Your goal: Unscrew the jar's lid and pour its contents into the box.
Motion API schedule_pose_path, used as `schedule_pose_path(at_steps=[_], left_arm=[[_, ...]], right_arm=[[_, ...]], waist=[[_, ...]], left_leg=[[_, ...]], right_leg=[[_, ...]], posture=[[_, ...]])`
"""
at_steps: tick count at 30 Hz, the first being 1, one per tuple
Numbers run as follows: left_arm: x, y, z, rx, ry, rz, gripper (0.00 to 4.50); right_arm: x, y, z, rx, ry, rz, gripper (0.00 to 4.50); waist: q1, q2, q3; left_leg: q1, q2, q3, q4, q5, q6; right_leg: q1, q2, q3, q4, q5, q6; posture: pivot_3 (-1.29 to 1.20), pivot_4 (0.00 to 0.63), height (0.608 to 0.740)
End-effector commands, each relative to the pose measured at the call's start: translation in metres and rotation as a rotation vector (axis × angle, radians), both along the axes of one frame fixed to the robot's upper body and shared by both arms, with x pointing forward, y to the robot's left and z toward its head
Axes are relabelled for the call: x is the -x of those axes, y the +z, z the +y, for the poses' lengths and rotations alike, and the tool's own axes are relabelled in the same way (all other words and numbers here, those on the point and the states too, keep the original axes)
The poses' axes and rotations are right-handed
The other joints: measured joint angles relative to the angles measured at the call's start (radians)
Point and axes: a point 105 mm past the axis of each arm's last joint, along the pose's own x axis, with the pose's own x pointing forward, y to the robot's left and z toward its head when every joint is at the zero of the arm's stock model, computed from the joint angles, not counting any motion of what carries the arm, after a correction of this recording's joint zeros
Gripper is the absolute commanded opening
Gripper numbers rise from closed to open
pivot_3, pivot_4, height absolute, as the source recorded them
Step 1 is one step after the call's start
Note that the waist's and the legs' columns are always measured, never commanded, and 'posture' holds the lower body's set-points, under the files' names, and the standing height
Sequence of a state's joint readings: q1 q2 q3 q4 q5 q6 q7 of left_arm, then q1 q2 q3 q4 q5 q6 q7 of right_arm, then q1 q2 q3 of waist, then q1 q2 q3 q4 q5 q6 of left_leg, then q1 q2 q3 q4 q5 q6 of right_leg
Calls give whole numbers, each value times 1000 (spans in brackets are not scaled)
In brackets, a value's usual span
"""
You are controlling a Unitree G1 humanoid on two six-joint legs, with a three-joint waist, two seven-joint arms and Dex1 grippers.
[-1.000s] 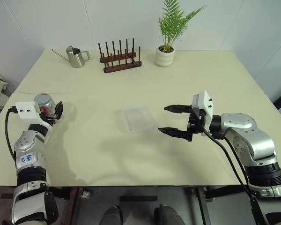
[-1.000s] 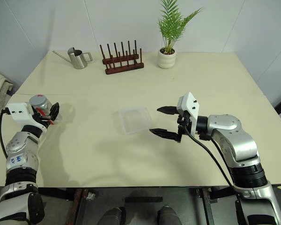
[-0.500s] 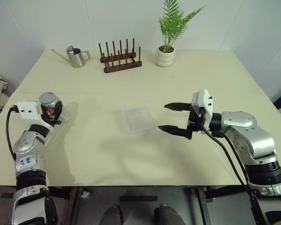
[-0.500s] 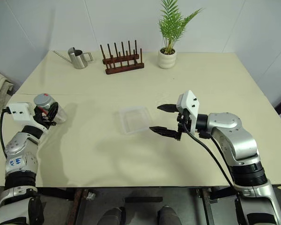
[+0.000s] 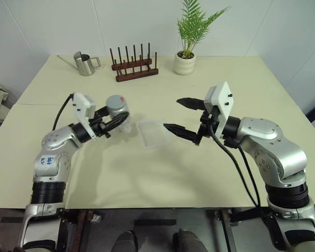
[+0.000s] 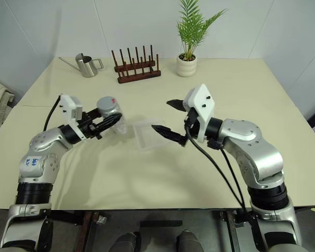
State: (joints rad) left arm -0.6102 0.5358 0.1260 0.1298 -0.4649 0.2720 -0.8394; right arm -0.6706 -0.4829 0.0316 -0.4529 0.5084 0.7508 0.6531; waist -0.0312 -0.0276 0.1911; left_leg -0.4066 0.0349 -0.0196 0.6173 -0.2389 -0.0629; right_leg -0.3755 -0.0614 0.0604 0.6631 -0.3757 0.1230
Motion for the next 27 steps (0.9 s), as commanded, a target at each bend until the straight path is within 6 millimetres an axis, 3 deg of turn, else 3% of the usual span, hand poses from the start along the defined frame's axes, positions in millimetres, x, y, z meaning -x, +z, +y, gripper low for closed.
schedule_pose_path(at_steps=[1,8,13,27], left_arm=[[9,11,-20,-33,-139,-46,2041],[21,10,-47,-67,-312,-63,2041],[29,6,-58,-72,-336,-54,2041],[43,7,-68,-45,-335,-43,2041]], right_arm=[[15,20,12,-66,-17,-47,4500],[17,27,30,-172,-113,-29,4500],[25,16,39,-160,-125,18,4500],[29,-2,43,-136,-110,81,4500]], waist=[[0,0,0],[0,0,0],[0,0,0],[0,0,0]], left_leg=[[0,0,0,0,0,0],[0,0,0,0,0,0],[0,0,-1,-1,0,0],[0,0,-1,-2,0,1]], right_leg=[[0,0,0,0,0,0],[0,0,0,0,0,0],[-1,0,0,0,0,0],[-1,0,0,0,0,0]], posture=[[0,150,740],[0,150,740],[0,150,740],[0,150,740]])
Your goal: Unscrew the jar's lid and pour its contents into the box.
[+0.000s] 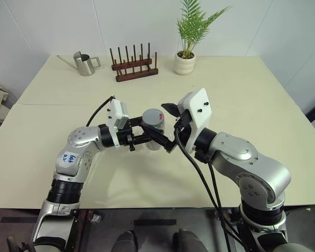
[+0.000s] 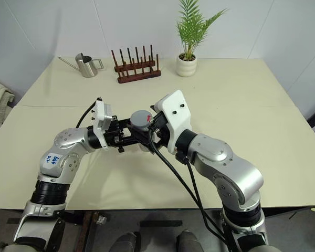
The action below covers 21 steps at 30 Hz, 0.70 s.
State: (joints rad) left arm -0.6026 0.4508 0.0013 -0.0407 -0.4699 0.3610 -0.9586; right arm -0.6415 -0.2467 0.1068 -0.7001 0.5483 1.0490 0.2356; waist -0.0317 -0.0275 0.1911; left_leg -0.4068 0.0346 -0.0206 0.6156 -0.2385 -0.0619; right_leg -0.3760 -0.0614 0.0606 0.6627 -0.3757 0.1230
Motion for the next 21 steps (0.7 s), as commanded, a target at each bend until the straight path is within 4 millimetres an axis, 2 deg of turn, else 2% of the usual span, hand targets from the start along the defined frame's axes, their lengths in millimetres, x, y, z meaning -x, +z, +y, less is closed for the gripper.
schedule_pose_path(at_steps=[1,21], left_arm=[[8,13,-2,26,-20,-49,2041],[13,15,-5,25,-41,-57,2041]], right_arm=[[7,4,3,-20,28,-27,4500],[1,8,2,-55,11,-43,4500]], waist=[[0,0,0],[0,0,0]], left_leg=[[0,0,0,0,0,0],[0,0,0,-1,0,0]], right_leg=[[0,0,0,0,0,0],[0,0,0,-2,0,0]], posture=[[0,150,740],[0,150,740]])
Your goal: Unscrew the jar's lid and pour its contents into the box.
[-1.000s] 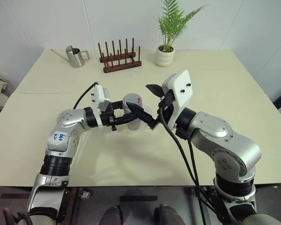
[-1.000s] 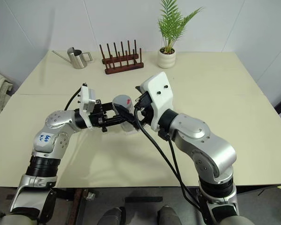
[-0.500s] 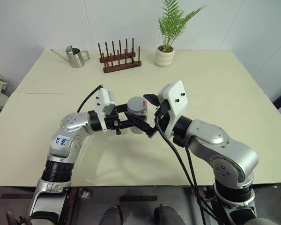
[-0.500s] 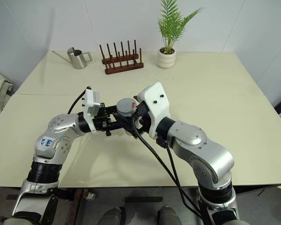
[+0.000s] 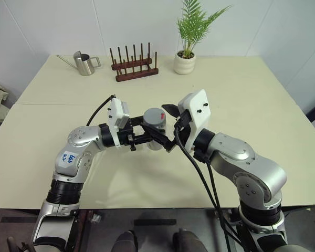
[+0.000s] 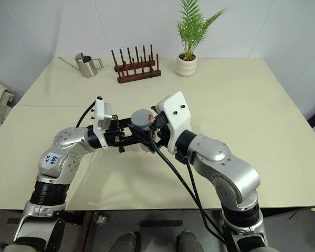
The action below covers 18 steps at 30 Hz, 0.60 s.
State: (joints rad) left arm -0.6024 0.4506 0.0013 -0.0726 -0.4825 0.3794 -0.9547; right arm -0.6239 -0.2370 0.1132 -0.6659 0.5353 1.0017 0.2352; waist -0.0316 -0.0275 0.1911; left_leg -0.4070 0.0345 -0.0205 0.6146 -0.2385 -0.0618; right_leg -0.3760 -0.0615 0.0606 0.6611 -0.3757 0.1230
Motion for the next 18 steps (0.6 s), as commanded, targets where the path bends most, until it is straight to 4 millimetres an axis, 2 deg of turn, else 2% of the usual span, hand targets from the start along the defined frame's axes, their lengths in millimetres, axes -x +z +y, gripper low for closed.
schedule_pose_path(at_steps=[1,5,8,12,18], left_arm=[[8,11,-2,21,-25,-48,2041],[8,10,-1,20,-22,-47,2041],[7,10,-1,21,-19,-48,2041],[7,9,-1,20,-17,-46,2041],[6,11,-2,21,-38,-49,2041]], right_arm=[[6,13,3,-35,23,-57,4500],[5,13,3,-38,23,-58,4500],[7,14,3,-43,37,-66,3866],[8,15,4,-45,54,-67,2573],[19,7,13,6,167,-42,2541]], waist=[[0,0,0],[0,0,0],[0,0,0],[0,0,0],[0,0,0]], left_leg=[[0,0,0,0,0,0],[0,0,0,0,0,0],[0,0,0,0,0,0],[0,0,0,0,0,0],[0,0,0,0,0,0]], right_leg=[[0,0,0,0,0,0],[0,0,0,0,0,0],[0,0,0,0,0,0],[0,0,0,0,0,0],[0,0,0,0,0,0]], posture=[[0,150,740],[0,150,740],[0,150,740],[0,150,740],[0,150,740]])
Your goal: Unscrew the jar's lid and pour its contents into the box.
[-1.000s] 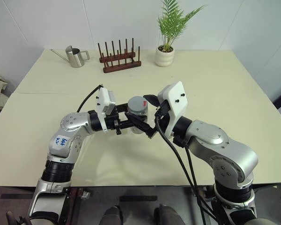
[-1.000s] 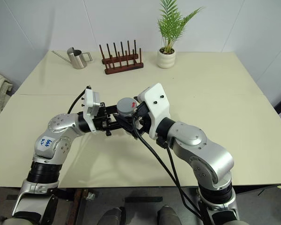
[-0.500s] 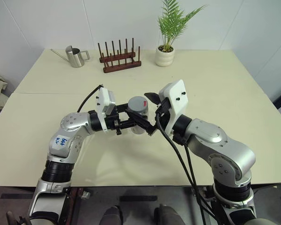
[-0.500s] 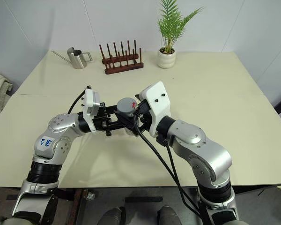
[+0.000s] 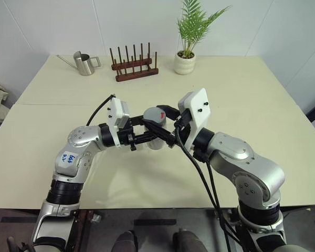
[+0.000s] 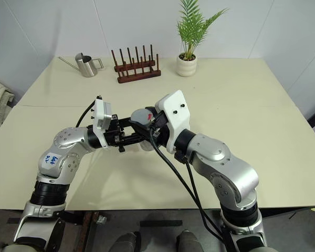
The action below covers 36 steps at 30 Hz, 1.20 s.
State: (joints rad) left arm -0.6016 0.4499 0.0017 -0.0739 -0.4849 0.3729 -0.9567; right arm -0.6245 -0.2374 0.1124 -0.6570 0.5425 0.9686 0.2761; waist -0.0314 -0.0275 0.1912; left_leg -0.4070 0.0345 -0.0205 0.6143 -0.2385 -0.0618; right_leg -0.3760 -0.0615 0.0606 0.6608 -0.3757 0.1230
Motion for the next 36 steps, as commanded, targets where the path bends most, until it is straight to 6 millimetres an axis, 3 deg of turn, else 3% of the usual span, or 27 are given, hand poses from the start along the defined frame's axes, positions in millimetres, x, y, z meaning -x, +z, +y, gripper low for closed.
schedule_pose_path(at_steps=[1,8,16,29,35,36], left_arm=[[6,10,-2,11,-53,-44,2041],[13,12,2,-34,-203,-40,2041],[18,11,13,-127,-345,-57,2041],[17,22,16,-158,-407,-95,2041],[22,23,13,-149,-424,-92,2041],[23,24,13,-146,-426,-91,2041]], right_arm=[[20,2,13,35,163,-25,2541],[44,4,22,127,438,-57,2541],[56,11,22,182,643,-94,2541],[48,12,20,205,650,-118,2541],[39,15,21,191,577,-143,4473],[38,16,21,183,565,-149,4473]], waist=[[0,0,0],[-1,0,0],[0,0,0],[0,0,0],[0,0,0],[0,0,0]], left_leg=[[0,0,0,0,0,0],[0,0,0,0,0,0],[0,0,0,-1,0,1],[-1,0,0,-1,0,1],[-1,0,0,0,0,1],[-1,0,0,0,0,1]], right_leg=[[0,0,0,0,0,0],[0,1,0,0,0,0],[0,1,0,-2,0,0],[0,0,0,-2,0,0],[0,0,-1,-2,0,0],[0,0,-1,-2,0,0]], posture=[[0,150,740],[0,150,740],[0,150,740],[0,150,740],[0,150,740],[0,150,740]])
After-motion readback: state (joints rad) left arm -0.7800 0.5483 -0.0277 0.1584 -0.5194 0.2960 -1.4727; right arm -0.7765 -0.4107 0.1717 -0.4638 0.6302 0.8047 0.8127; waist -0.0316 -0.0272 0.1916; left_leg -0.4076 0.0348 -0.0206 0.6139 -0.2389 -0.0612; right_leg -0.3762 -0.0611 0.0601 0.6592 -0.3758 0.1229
